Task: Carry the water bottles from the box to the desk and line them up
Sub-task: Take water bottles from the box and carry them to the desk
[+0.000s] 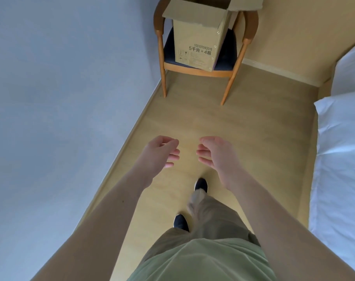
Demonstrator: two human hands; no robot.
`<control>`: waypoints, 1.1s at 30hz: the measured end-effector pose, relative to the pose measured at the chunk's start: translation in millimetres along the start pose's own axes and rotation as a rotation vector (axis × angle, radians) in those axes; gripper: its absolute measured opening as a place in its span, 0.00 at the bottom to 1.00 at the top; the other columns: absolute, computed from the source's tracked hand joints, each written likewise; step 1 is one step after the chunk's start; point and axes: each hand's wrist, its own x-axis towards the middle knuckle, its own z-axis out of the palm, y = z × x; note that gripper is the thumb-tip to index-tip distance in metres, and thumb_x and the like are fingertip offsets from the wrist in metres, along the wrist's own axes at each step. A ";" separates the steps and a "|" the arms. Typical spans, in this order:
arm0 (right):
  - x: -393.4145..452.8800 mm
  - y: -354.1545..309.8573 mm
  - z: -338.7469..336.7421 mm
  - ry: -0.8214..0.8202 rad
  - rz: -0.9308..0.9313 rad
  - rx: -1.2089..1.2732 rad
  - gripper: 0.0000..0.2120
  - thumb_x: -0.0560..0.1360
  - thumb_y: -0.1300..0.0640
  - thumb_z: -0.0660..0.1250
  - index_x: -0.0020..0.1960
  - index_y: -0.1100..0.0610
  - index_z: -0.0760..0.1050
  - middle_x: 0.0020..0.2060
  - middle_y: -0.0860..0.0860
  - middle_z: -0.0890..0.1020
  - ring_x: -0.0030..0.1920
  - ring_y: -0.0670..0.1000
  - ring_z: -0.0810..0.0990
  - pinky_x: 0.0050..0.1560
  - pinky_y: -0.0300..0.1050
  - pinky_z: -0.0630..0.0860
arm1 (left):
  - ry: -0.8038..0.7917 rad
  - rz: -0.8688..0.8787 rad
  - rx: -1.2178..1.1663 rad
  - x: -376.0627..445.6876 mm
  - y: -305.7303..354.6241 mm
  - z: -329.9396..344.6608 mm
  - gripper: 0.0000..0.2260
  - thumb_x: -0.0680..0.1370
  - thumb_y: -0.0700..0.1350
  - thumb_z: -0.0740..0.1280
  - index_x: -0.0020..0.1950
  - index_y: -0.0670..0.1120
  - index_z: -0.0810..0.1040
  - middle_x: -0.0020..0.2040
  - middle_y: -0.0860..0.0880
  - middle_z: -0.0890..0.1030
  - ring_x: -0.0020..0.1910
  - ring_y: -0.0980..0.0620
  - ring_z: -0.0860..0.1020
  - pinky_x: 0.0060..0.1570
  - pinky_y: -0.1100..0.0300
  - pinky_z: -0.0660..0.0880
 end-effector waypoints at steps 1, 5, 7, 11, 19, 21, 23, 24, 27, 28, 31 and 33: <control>11.8 -8.4 0.7 -0.002 0.000 -0.002 0.06 0.79 0.58 0.64 0.49 0.55 0.80 0.46 0.53 0.83 0.54 0.56 0.84 0.58 0.53 0.83 | -0.003 0.001 0.003 12.6 9.3 0.1 0.09 0.80 0.53 0.68 0.56 0.50 0.81 0.49 0.49 0.86 0.47 0.54 0.86 0.52 0.53 0.83; 66.1 -45.5 2.2 -0.006 -0.007 -0.025 0.07 0.79 0.59 0.63 0.48 0.60 0.79 0.44 0.54 0.82 0.51 0.55 0.85 0.58 0.53 0.83 | -0.004 0.013 0.019 63.6 48.5 -0.9 0.09 0.80 0.53 0.68 0.56 0.50 0.81 0.49 0.49 0.86 0.47 0.55 0.86 0.51 0.54 0.83; 97.3 -65.9 2.8 -0.017 -0.004 -0.011 0.07 0.79 0.58 0.63 0.49 0.58 0.80 0.47 0.55 0.83 0.53 0.56 0.85 0.58 0.52 0.83 | 0.000 0.016 0.032 91.3 70.5 -1.1 0.09 0.81 0.53 0.68 0.57 0.50 0.81 0.49 0.49 0.86 0.47 0.55 0.86 0.51 0.54 0.83; 162.3 -114.4 4.8 -0.041 0.007 0.003 0.06 0.79 0.56 0.64 0.50 0.55 0.80 0.51 0.56 0.84 0.54 0.53 0.85 0.57 0.51 0.83 | 0.014 0.010 0.061 150.4 125.7 0.1 0.09 0.81 0.53 0.68 0.56 0.50 0.80 0.49 0.49 0.86 0.48 0.54 0.86 0.52 0.54 0.83; 265.9 -215.5 -6.2 -0.039 0.000 -0.006 0.07 0.80 0.60 0.64 0.46 0.58 0.79 0.43 0.53 0.83 0.48 0.53 0.85 0.59 0.54 0.83 | 0.000 0.038 0.062 250.5 220.7 15.5 0.08 0.81 0.52 0.68 0.56 0.50 0.81 0.49 0.48 0.87 0.47 0.54 0.86 0.53 0.53 0.83; 281.1 -236.5 -10.5 -0.027 -0.007 -0.008 0.07 0.80 0.60 0.63 0.46 0.58 0.79 0.44 0.54 0.83 0.52 0.54 0.86 0.58 0.53 0.83 | -0.004 0.049 0.051 268.9 241.3 19.1 0.08 0.81 0.52 0.68 0.56 0.50 0.81 0.50 0.48 0.87 0.47 0.55 0.86 0.52 0.54 0.83; 294.6 -252.2 -14.3 -0.019 0.000 -0.001 0.07 0.80 0.59 0.63 0.45 0.56 0.78 0.46 0.56 0.84 0.55 0.56 0.85 0.58 0.52 0.83 | -0.014 0.045 0.057 286.0 258.8 22.5 0.08 0.81 0.52 0.68 0.57 0.50 0.80 0.50 0.49 0.87 0.47 0.55 0.86 0.52 0.54 0.83; 301.6 -258.7 -15.6 -0.018 0.005 0.001 0.07 0.80 0.59 0.63 0.45 0.56 0.78 0.47 0.57 0.84 0.55 0.56 0.84 0.58 0.52 0.83 | -0.021 0.041 0.062 294.3 266.4 24.2 0.08 0.81 0.52 0.68 0.57 0.50 0.80 0.50 0.49 0.86 0.47 0.55 0.86 0.52 0.54 0.83; 324.2 -276.7 -17.6 0.003 0.043 0.039 0.08 0.80 0.59 0.63 0.45 0.55 0.79 0.44 0.54 0.84 0.55 0.55 0.85 0.59 0.50 0.83 | -0.045 0.042 0.077 321.2 288.9 29.0 0.08 0.81 0.52 0.68 0.57 0.50 0.80 0.51 0.48 0.86 0.48 0.54 0.86 0.53 0.54 0.83; 332.2 -282.1 -18.0 0.016 0.051 0.063 0.07 0.80 0.59 0.63 0.45 0.55 0.79 0.44 0.53 0.84 0.54 0.54 0.85 0.58 0.50 0.83 | -0.055 0.049 0.085 330.8 297.4 30.0 0.08 0.81 0.52 0.68 0.57 0.49 0.80 0.51 0.48 0.86 0.48 0.54 0.86 0.53 0.53 0.83; 356.5 -296.8 -19.0 0.045 0.033 0.116 0.05 0.79 0.56 0.65 0.51 0.53 0.80 0.49 0.53 0.85 0.52 0.51 0.86 0.57 0.49 0.83 | -0.094 0.090 0.101 362.8 326.3 31.0 0.09 0.81 0.52 0.68 0.57 0.49 0.80 0.51 0.48 0.86 0.48 0.54 0.86 0.51 0.55 0.82; 374.5 -308.2 -18.9 0.061 0.022 0.138 0.06 0.80 0.55 0.66 0.53 0.53 0.81 0.50 0.52 0.85 0.51 0.50 0.86 0.57 0.48 0.83 | -0.119 0.119 0.103 386.6 347.6 30.9 0.09 0.81 0.52 0.68 0.58 0.50 0.80 0.50 0.49 0.87 0.48 0.55 0.86 0.50 0.56 0.82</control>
